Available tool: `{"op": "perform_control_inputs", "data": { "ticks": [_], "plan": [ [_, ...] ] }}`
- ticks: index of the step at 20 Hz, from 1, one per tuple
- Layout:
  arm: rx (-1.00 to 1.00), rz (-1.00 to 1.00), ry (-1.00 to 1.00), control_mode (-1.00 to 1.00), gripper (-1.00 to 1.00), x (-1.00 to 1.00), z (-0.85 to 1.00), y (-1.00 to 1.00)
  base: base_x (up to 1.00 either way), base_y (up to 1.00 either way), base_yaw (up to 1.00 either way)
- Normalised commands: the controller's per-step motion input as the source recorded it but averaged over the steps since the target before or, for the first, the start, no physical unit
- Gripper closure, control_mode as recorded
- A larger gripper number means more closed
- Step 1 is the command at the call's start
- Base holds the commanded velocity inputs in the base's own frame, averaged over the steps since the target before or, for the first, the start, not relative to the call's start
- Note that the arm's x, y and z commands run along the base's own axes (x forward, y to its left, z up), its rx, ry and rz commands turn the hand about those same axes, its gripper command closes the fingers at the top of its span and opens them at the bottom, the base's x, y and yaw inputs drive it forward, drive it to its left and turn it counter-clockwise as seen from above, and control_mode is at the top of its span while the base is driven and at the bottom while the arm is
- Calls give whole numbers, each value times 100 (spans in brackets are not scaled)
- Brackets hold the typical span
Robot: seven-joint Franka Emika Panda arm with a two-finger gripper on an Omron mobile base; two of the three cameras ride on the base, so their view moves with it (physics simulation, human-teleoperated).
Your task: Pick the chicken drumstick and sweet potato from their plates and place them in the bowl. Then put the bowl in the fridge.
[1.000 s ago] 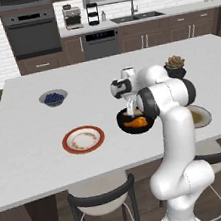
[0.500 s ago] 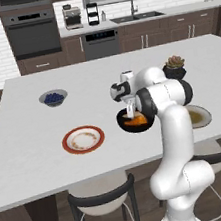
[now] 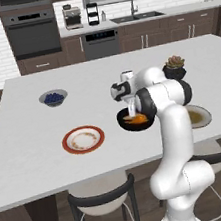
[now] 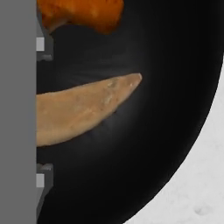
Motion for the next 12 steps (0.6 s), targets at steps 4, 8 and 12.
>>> {"op": "perform_control_inputs", "data": {
  "ticks": [4, 8, 12],
  "plan": [
    [0, 3, 0, -100, -100, -36, 14, 4, 0, 0, 0],
    [0, 2, 0, -100, -100, -29, 42, 16, 0, 0, 0],
    [0, 0, -5, -100, -100, -53, 53, 43, 0, 0, 0]
  ]
}}
